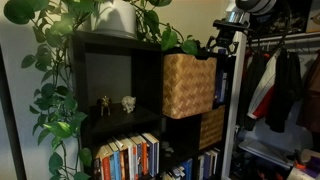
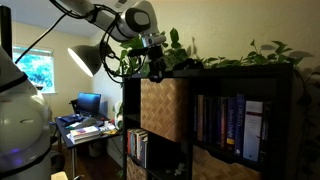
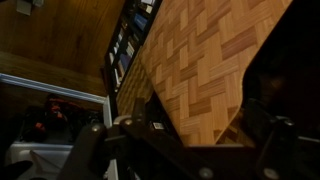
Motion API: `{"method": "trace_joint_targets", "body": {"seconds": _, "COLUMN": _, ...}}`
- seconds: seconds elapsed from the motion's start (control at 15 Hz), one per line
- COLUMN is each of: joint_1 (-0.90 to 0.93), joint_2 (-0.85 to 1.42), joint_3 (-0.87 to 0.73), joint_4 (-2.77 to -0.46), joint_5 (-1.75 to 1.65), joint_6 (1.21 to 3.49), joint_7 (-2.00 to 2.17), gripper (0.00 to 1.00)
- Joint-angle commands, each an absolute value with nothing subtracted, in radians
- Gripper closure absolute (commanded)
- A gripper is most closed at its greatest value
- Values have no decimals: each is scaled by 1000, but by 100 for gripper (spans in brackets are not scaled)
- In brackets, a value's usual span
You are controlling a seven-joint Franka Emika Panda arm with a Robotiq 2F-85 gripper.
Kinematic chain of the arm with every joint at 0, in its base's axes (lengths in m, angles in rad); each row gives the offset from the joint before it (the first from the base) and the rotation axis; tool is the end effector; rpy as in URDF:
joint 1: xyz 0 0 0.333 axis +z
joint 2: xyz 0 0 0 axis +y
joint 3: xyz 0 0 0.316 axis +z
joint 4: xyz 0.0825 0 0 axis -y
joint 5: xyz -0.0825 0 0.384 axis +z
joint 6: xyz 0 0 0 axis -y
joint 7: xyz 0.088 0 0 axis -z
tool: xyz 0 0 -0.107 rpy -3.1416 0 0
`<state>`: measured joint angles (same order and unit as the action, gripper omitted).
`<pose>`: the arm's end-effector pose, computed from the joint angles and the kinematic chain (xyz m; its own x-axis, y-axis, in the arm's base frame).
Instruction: Open the top middle section of the cupboard, put a sock inside it then close it
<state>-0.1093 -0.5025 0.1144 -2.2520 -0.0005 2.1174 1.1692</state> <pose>0.4341 0.0104 0.5928 0.3570 -0.9145 0.1904 -0.8633 -0.4009 -0.3065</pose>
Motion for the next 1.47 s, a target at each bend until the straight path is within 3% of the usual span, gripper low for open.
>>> {"method": "trace_joint_targets", "body": {"seconds": 0.0, "joint_1": -114, "joint_2": -527, "joint_3": 112, "joint_4": -2239, "joint_5": -19, "joint_6": 2140, "joint_7": 1157, "gripper": 0}}
{"method": "trace_joint_targets", "body": {"seconds": 1.4, "joint_1": -117, "joint_2": -250, "joint_3": 111, "joint_4": -2004, "joint_5": -184, "joint_6": 2559, "joint_7": 920, "gripper": 0}}
